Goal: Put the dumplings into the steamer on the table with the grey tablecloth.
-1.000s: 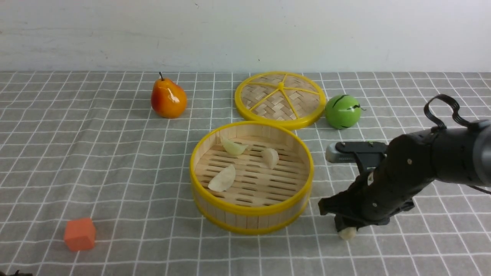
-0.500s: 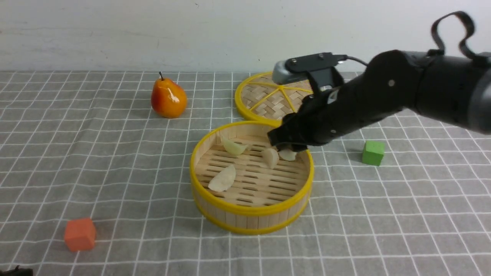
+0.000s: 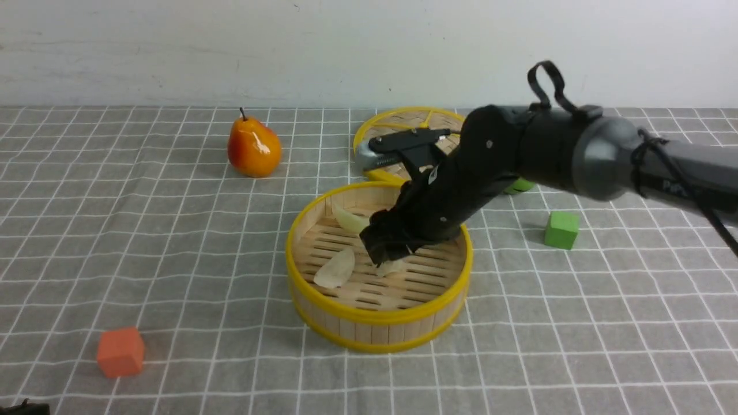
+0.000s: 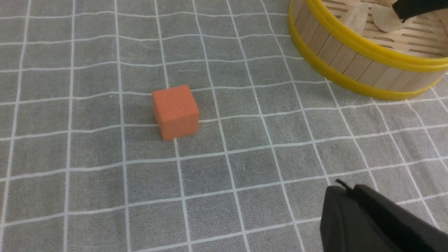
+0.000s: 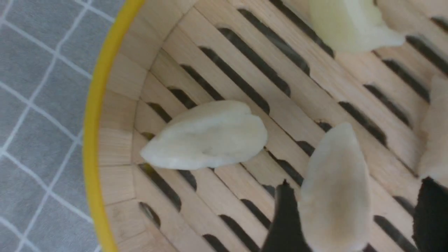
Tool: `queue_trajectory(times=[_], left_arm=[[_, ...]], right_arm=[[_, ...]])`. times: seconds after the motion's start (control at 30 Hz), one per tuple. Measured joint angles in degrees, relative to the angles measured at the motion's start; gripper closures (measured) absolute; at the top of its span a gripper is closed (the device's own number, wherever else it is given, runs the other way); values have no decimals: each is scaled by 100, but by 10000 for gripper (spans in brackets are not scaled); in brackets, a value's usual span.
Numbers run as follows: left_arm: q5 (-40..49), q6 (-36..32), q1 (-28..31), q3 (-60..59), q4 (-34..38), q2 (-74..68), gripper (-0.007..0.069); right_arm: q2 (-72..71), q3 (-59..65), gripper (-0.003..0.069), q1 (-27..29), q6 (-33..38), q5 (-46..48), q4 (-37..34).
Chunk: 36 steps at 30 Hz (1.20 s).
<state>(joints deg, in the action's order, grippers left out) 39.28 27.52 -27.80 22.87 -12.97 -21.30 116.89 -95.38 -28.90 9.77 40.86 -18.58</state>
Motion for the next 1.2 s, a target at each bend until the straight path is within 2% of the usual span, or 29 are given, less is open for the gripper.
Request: queue_trajectory(times=[0.07,0.17,0.33,0.43,0.5,0.57,0.6,0.67,0.7,0.73,0.8,0.93,1.1,1.2], left_arm=[[8,0,0,0,0,0,604],[15,0,0,0,0,0,603],[25,0,0,0,0,0,601],[25,0,0,0,0,0,601],[31,0,0,0,0,0,601],[37,0,0,0,0,0,601],[37,0,0,0,0,0,599],[37,0,0,0,0,0,599],[37,0,0,0,0,0,596],[37,0,0,0,0,0,596],[37,0,0,0,0,0,595],[41,0,0,0,0,0,589],[41,0,0,0,-5,0,586],[42,0,0,0,-5,0,584]], right_arm=[[-384,-380,183,84,-26,445,66],[-1118,-739,240,241,-45,849,275],[-2736,-686,460,517,-136,1391,921],[-3693,44,626,563,-149,1477,1172],[-4323,823,671,563,-152,1274,1198],[-5029,1872,679,563,-152,741,1198],[-5592,2789,679,563,-152,102,1203],[-6069,3611,679,563,-152,-588,1261],[-6459,4309,679,563,-146,-1237,1339],[-6519,4426,679,563,-146,-1348,1354],[-7180,5763,679,563,-146,-2741,1631],[-8063,7758,678,563,-146,-4722,2151],[-8774,9366,674,563,-146,-6384,2364],[-9021,9643,673,563,-146,-6257,2337]])
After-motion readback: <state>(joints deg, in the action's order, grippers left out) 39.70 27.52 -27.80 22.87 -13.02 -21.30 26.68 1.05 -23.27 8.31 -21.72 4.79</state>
